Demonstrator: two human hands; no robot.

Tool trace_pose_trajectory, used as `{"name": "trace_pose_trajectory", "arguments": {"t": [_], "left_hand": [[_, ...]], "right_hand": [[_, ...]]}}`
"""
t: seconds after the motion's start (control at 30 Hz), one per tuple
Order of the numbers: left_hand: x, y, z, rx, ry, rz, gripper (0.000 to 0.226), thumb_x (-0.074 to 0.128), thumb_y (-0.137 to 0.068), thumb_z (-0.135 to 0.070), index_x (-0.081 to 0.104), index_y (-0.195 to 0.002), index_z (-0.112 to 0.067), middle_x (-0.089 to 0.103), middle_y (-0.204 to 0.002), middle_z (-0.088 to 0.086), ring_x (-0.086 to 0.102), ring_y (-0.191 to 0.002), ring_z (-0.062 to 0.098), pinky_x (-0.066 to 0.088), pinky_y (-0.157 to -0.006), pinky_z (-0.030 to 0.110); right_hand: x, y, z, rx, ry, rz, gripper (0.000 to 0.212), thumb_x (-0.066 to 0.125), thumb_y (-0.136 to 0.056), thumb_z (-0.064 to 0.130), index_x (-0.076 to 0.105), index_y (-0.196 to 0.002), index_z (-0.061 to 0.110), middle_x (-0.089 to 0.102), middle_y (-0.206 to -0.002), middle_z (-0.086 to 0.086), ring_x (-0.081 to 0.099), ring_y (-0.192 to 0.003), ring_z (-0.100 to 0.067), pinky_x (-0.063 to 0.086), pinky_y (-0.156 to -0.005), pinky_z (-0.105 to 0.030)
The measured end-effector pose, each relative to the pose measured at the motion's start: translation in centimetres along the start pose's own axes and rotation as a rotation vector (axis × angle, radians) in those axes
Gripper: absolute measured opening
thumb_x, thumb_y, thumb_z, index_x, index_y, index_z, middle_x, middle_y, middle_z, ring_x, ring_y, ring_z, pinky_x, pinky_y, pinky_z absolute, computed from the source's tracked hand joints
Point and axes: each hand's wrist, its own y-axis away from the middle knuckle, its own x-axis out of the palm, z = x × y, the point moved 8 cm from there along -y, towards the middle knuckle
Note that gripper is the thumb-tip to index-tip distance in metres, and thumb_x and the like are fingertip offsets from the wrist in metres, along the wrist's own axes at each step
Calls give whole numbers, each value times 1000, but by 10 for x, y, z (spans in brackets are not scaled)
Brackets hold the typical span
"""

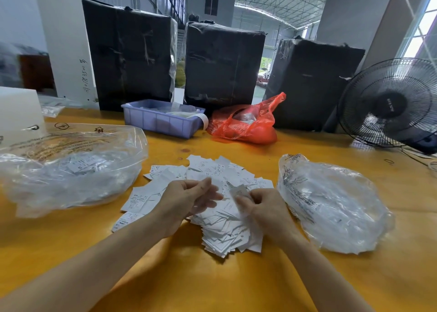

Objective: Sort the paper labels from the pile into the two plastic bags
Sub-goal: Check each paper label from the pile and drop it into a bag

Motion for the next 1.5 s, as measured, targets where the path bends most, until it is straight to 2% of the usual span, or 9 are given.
{"name": "trace_pose_trajectory", "arguments": {"t": [0.13, 0.3, 0.43, 0.83, 0.93, 1.03, 1.13, 1.27, 1.5], "left_hand": [[5, 2, 0, -13, -25, 54, 25, 61, -84, -29, 73, -89, -7, 75, -90, 8, 70, -71, 13, 52, -55, 17], [14, 5, -2, 32, -52, 113, 35, 71, -71, -25, 72, -94, 2, 74, -88, 13, 65, -65, 12, 47, -52, 16], [19, 7, -2, 38, -75, 143, 33, 69, -73, -22, 72, -94, 4, 74, -86, 13, 64, -63, 11, 46, -52, 16], [20, 10, -3, 38, -132, 91, 29, 77, -57, -27, 75, -77, -7, 70, -66, -2, 60, -59, 1, 43, -58, 19], [11, 7, -3, -11, 19, 24, 22, 75, -58, -24, 73, -74, -10, 62, -56, -6, 50, -43, 1, 37, -49, 21], [2, 2, -4, -52, 278, -58, 25, 74, -59, -18, 69, -78, -4, 61, -58, 3, 47, -42, 7, 42, -38, 15], [1, 1, -4, -47, 406, -76, 21, 69, -64, -9, 62, -82, -2, 69, -64, 10, 64, -51, 13, 51, -46, 17], [5, 3, -7, 34, 356, -23, 24, 70, -64, -1, 54, -81, -5, 70, -70, 9, 71, -66, 17, 56, -58, 20], [11, 4, -8, 102, 44, 30, 31, 70, -74, 10, 50, -88, -8, 66, -74, 7, 66, -68, 18, 54, -61, 22]], "right_hand": [[-25, 3, 8, -13, -431, -82, 7, 71, -81, 7, 70, -76, 12, 64, -64, -5, 53, -53, -11, 41, -51, -23], [-12, 7, 21, 33, -865, 38, 19, 74, -59, 8, 70, -77, 6, 71, -71, -6, 68, -67, -17, 56, -62, -25], [-14, 10, 27, -15, -850, 2, 8, 76, -55, 17, 73, -62, 16, 70, -67, 1, 59, -61, -10, 41, -58, -22], [-9, 14, 30, -64, -803, 11, 20, 74, -65, 10, 71, -84, 11, 72, -75, -8, 69, -77, -24, 58, -67, -29], [-16, 12, 23, -45, -795, -57, 38, 70, -76, -1, 63, -106, 22, 71, -71, -5, 67, -63, -17, 54, -58, -22], [-17, 12, 22, -17, -616, -60, 22, 58, -87, -3, 70, -90, 15, 70, -80, -9, 67, -58, -17, 55, -58, -22], [4, 14, 21, 89, -575, 108, 16, 62, -89, 21, 69, -84, 8, 69, -93, -11, 68, -65, -19, 55, -59, -26], [23, 19, 20, 142, -514, 240, 49, 66, -65, 57, 72, -84, 12, 74, -85, 3, 70, -73, -19, 56, -63, -27], [6, 15, 19, 21, -528, 112, 7, 70, -82, 15, 73, -81, 9, 70, -71, -3, 62, -68, -12, 51, -61, -21]]}}
